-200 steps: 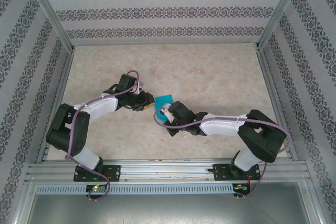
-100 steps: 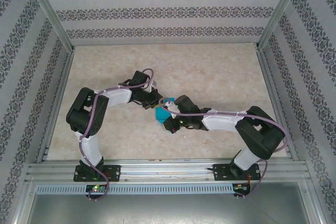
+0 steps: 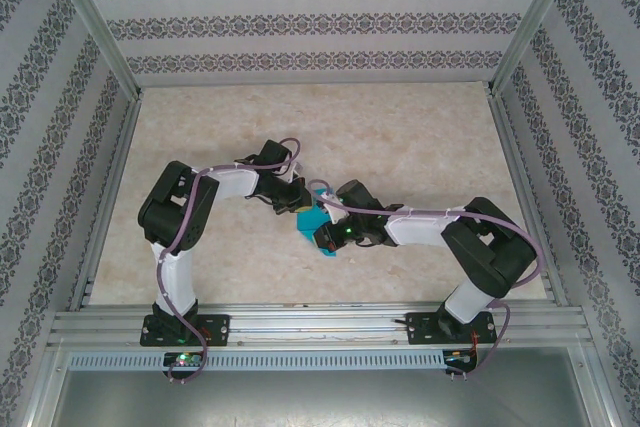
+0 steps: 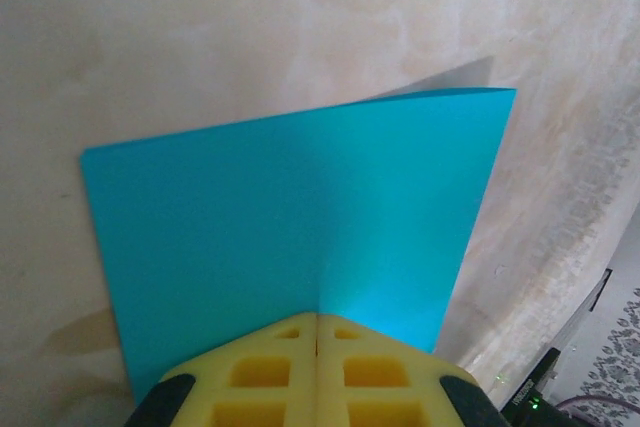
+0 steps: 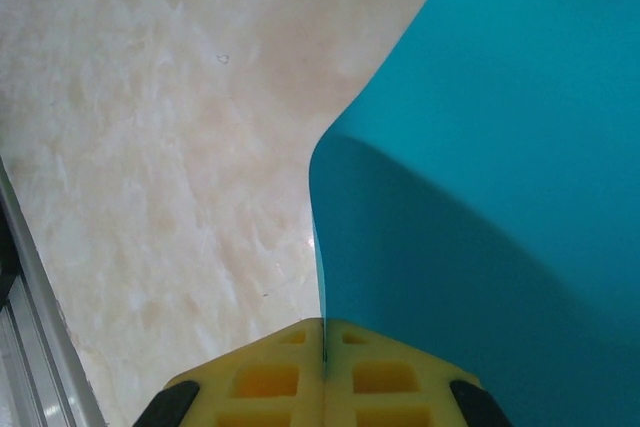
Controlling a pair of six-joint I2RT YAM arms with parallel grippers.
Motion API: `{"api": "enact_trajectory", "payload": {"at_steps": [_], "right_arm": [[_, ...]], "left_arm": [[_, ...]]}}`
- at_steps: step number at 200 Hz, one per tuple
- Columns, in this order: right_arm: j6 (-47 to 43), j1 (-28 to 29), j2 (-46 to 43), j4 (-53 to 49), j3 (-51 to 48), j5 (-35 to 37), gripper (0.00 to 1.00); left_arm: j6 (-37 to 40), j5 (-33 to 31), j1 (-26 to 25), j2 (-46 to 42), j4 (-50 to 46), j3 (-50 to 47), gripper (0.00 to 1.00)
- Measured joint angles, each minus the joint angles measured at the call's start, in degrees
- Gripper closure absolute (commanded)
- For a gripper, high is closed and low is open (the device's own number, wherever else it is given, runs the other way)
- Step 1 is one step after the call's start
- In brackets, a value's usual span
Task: Fold a paper plane with a square sheet of paper (fold left side to right side)
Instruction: Third fold the triangle at the center of the table.
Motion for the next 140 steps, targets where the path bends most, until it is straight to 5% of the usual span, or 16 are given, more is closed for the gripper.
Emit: {"api": "enact_trajectory", "payload": {"at_steps": [140], "right_arm": [[3.4,-3.3,0.0,-1.0,-0.7,3.9,1.00]], "left_arm": [[2.4,-1.2,-0.3,0.0,-1.3,0.6,1.00]]}}
